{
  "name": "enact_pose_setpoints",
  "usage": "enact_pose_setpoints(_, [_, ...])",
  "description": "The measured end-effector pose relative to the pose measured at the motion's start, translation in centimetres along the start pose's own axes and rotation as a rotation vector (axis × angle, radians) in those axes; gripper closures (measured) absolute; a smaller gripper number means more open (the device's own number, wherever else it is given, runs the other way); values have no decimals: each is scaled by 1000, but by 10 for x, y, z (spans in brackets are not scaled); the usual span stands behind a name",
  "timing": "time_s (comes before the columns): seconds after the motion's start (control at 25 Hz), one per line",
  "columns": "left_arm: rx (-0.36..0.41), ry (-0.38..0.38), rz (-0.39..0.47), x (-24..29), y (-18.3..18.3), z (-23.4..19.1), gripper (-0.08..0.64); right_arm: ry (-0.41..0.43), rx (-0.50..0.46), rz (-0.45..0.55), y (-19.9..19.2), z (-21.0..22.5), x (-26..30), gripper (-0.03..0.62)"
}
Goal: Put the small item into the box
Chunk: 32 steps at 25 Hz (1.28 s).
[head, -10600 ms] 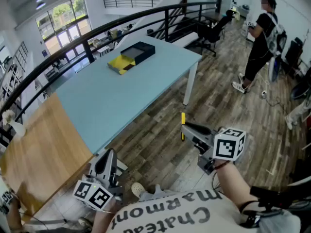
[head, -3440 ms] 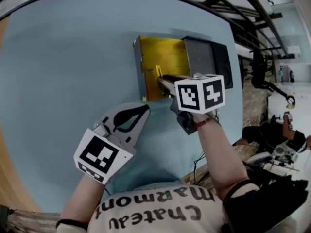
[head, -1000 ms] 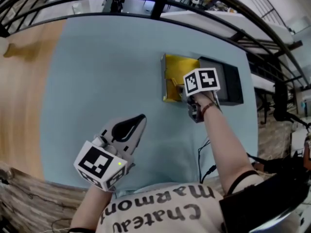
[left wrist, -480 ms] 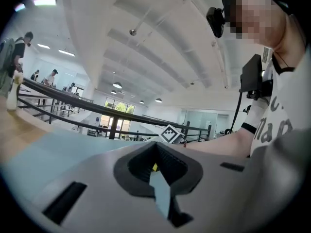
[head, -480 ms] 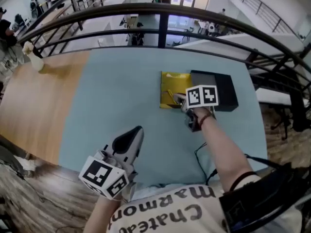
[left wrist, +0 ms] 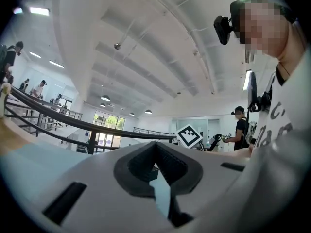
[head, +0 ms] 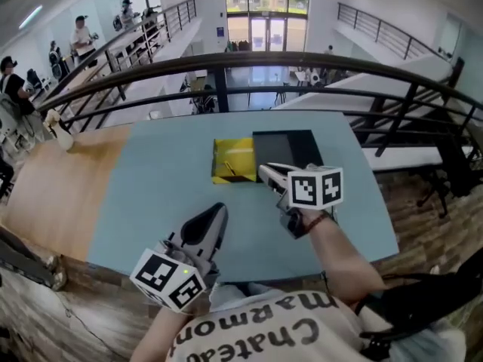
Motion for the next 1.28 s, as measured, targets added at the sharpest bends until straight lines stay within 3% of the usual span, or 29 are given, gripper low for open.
enact_pose_setpoints(0.28, [-39, 23, -22, -25, 44, 134, 558, 42, -90, 42, 36, -72, -157, 538])
enact_pose_setpoints(0.44, [-56, 28, -36, -33, 43, 167, 558, 24, -112, 14, 21, -79, -198, 548])
enact_pose_setpoints(0.64, [-63, 30, -29, -30, 62, 190, 558, 15, -64, 2, 25, -76, -231, 551])
enact_pose_setpoints(1.28, [-91, 53, -28, -52, 58, 178, 558, -32, -152, -24, 22, -94, -231, 551])
Point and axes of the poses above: the fingertips, and each gripper's own axes: x forward along the fingers, z to its right, y out of its top, the point moved 4 cm from there along -x, backward along the fingers, and after that the axes turned 11 degrees about y, right-handed, at the moved point
